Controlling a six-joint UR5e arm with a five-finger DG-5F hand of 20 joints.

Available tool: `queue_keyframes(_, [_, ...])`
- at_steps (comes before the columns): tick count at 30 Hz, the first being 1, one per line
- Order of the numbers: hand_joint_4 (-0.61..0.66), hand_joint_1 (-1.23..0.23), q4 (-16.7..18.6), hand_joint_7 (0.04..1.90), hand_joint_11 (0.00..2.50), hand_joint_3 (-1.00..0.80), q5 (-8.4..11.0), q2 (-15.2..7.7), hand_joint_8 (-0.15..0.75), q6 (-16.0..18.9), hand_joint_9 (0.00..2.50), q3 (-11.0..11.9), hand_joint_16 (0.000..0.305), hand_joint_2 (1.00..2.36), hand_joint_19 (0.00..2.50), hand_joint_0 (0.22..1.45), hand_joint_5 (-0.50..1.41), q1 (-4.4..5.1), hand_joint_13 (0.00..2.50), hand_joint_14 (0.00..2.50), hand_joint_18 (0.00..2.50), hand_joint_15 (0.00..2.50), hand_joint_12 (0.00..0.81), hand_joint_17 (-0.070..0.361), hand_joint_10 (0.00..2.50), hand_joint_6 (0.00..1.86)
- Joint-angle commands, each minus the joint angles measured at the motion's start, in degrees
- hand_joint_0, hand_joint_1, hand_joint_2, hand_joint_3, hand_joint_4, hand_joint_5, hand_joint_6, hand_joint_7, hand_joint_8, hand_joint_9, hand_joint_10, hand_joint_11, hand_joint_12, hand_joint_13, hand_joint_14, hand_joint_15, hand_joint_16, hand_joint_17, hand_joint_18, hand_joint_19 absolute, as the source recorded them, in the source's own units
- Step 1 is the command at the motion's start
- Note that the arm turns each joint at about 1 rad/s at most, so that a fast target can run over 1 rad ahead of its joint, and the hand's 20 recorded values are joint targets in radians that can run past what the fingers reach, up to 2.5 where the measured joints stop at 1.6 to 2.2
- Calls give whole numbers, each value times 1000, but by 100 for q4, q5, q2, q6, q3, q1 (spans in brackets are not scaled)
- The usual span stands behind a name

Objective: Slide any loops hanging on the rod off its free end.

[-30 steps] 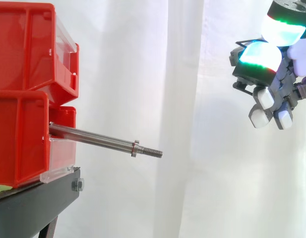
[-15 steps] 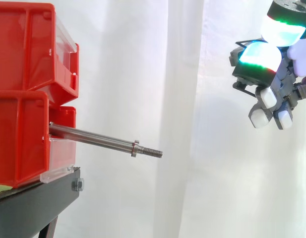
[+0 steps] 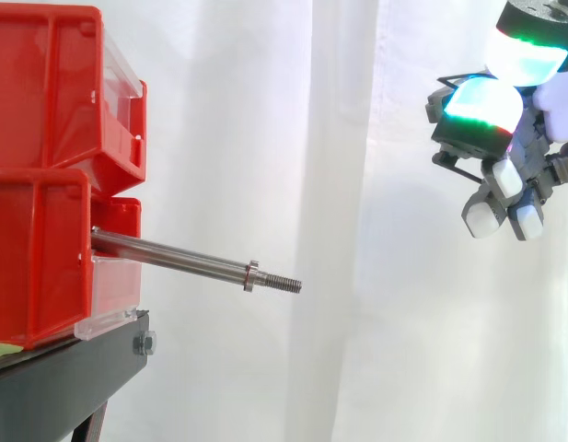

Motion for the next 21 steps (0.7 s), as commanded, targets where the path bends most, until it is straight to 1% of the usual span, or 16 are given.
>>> queue_keyframes(1, [-72,-734,0,1110,326,-86,0,3,288,0,987,3,48,1022,328,584,-136,-4,814,6,884,119,314,108,10,910])
queue_keyframes(21, [-79,-733,0,1099,341,-79,0,3,285,0,1013,3,48,1023,334,581,-137,-4,814,4,883,120,316,108,11,911])
